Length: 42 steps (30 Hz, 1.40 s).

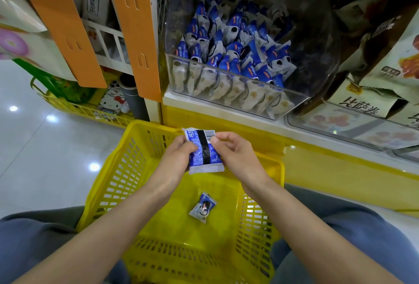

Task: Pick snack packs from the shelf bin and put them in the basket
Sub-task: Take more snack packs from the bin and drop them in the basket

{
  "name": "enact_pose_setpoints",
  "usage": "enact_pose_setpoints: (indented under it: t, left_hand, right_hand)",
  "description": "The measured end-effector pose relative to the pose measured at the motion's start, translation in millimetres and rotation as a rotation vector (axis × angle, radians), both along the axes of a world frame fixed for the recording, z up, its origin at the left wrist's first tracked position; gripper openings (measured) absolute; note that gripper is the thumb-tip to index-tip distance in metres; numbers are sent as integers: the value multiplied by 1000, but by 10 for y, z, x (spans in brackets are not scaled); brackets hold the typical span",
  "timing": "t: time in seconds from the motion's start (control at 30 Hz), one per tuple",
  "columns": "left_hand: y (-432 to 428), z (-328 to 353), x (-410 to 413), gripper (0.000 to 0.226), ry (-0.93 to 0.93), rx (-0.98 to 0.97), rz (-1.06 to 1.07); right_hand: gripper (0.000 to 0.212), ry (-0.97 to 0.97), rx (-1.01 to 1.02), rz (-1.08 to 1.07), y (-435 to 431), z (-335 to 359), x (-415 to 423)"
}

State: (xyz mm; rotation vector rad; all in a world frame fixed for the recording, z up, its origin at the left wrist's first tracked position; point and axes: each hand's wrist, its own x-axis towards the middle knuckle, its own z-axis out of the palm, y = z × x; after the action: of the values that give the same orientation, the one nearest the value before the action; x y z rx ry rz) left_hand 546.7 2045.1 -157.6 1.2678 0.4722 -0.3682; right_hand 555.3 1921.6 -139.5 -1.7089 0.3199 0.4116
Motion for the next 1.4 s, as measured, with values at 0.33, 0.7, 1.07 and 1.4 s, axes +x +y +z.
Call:
enact_pose_setpoints:
  t: [0.33, 0.7, 1.07, 1.4]
  left_hand:
    - [154, 82, -57, 49, -434, 380, -445]
    - [146, 17, -59, 17, -189, 474, -263]
    - [177, 54, -122, 24, -417, 966, -519]
    - [150, -16, -68, 35, -401, 981, -500]
  right_hand:
    - [14, 91, -49, 124, -131, 132, 105]
    - [32, 103, 137, 256, -90, 136, 18]
    - [21, -16, -49, 383, -59, 16, 1]
    - [21, -54, -184, 398, -51, -37, 8]
